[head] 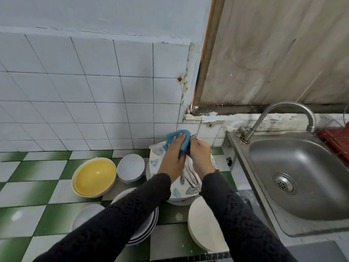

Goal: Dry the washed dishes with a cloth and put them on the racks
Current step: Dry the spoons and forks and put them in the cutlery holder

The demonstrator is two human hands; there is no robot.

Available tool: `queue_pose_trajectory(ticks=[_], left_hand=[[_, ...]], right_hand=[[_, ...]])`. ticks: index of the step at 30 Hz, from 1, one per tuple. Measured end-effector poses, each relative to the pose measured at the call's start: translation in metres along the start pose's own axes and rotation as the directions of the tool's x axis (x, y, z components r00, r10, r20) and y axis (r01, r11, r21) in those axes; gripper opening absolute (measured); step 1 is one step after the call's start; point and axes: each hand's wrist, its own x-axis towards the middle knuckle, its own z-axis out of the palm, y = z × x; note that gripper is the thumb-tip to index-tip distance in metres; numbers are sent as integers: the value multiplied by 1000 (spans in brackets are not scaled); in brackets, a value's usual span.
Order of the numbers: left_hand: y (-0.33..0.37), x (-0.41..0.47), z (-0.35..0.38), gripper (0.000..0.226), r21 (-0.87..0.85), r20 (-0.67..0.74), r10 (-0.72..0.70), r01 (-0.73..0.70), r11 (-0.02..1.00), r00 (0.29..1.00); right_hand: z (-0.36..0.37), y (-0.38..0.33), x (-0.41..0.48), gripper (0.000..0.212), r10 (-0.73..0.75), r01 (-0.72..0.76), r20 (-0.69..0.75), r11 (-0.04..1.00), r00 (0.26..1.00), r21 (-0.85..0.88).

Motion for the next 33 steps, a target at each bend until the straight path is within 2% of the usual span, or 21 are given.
queue_pose_trajectory(ticks=[3,5,8,12,15,20,25,27,30,32,33], left_hand=[[-12,9,-10,56,21,-7,28,-28,999,1000],[-23,14,-18,46,5,-64,-9,9,1000,998],[-24,12,-16,37,26,-102,-41,44,999,994],[-12,12,-3,44,58,-102,53,-47,997,993],[-15,17,-15,34,106,-83,98,-89,990,992],[-41,11,-39,25,143,13,-15,13,990,1000],[-59,4,-51,16,145,-20,-135,137,980,991],[-61,5,-55,11,75,-108,-217,225,971,970],[-55,11,-63,25,-206,-259,-383,337,919,887],[-46,16,-69,27,-398,-246,-463,347,849,852],[-39,18,-71,29,-483,-197,-476,338,808,857]], right_hand=[[-8,-8,-1,34,8,-9,9,1000,1000,8],[-14,-13,-2,36,-21,21,32,1000,999,20],[-14,-17,-4,28,-21,17,59,998,998,57],[-10,-11,-4,34,-45,45,82,999,996,-6],[-18,-20,-3,25,-27,21,115,998,993,55],[-31,-30,7,16,-57,46,124,995,991,91],[-37,-36,9,18,-82,61,161,990,984,129],[-38,-39,10,20,-112,92,167,988,980,125],[-40,-43,11,22,-127,107,178,988,976,114],[-39,-43,13,20,-135,119,190,988,972,96],[-37,-42,15,19,-133,116,201,989,970,92]])
